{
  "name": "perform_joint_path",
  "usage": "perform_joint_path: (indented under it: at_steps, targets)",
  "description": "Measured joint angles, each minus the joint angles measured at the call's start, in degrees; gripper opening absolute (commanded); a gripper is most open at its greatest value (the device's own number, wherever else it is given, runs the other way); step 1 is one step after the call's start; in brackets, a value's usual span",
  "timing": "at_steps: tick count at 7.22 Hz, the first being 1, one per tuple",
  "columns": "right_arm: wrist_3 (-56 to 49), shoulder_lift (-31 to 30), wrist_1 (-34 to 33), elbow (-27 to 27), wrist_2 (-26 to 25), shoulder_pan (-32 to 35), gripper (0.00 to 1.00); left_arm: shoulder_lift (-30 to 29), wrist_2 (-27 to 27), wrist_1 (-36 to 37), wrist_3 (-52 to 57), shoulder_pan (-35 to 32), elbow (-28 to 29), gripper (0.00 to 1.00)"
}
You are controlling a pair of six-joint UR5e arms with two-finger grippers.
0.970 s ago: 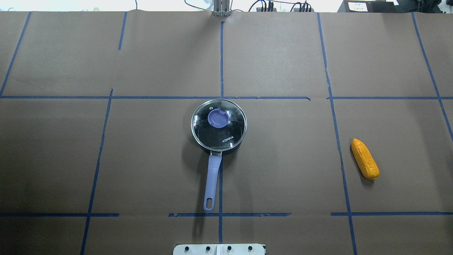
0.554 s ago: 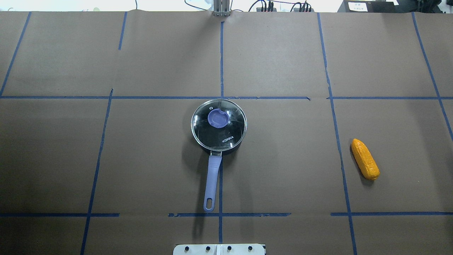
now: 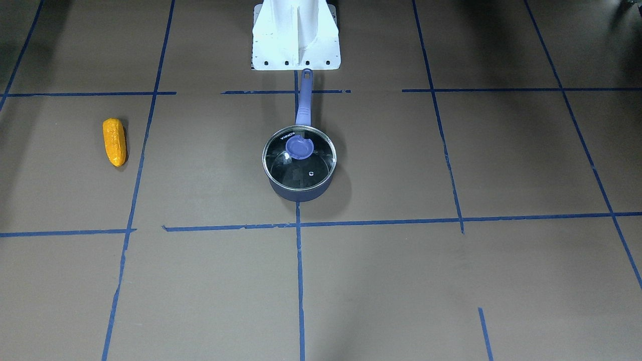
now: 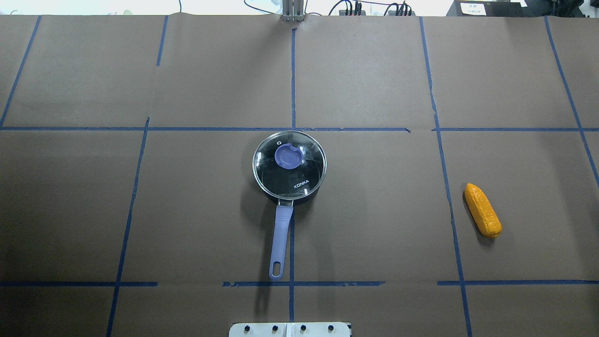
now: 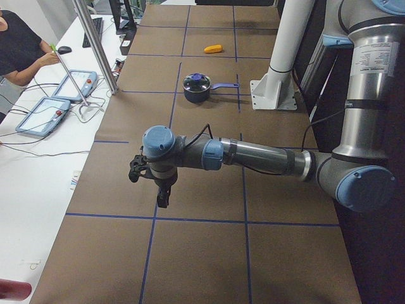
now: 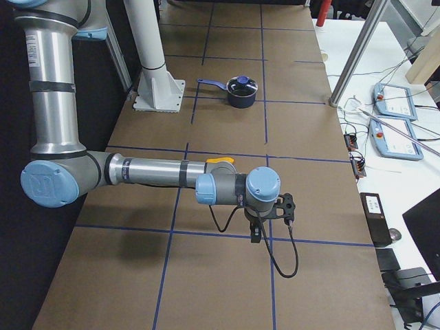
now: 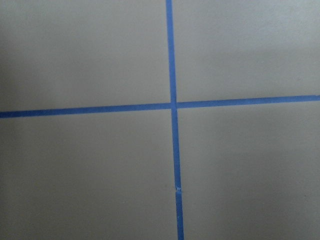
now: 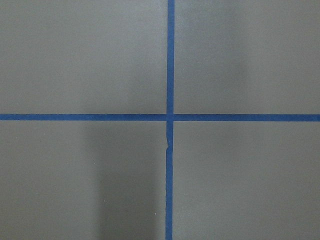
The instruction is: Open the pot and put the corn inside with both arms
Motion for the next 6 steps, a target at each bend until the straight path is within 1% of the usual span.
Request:
perform_joint_path:
  at_steps: [2, 4, 5, 6]
  targets:
    - [0.09, 0.00, 0.00, 0.00, 0.02, 0.00, 1.00, -0.12, 0.06, 4.72, -9.11, 5.36, -10.05, 1.00]
    - [0.15, 0.01, -0.05, -0.02, 0.08, 0.00, 1.00, -1.77, 0.16, 7.40, -23.37, 14.92, -19.82, 1.00]
    - [0.16, 0.00, -0.06, -0.02, 0.10, 0.00, 1.00, -4.97, 0.44, 7.75, -31.54, 20.94, -22.38, 1.00]
    - [0.19, 0.01, -0.05, -0.04, 0.09, 0.00, 1.00, -9.50, 1.76, 8.15, -38.81, 27.23, -23.27, 1.00]
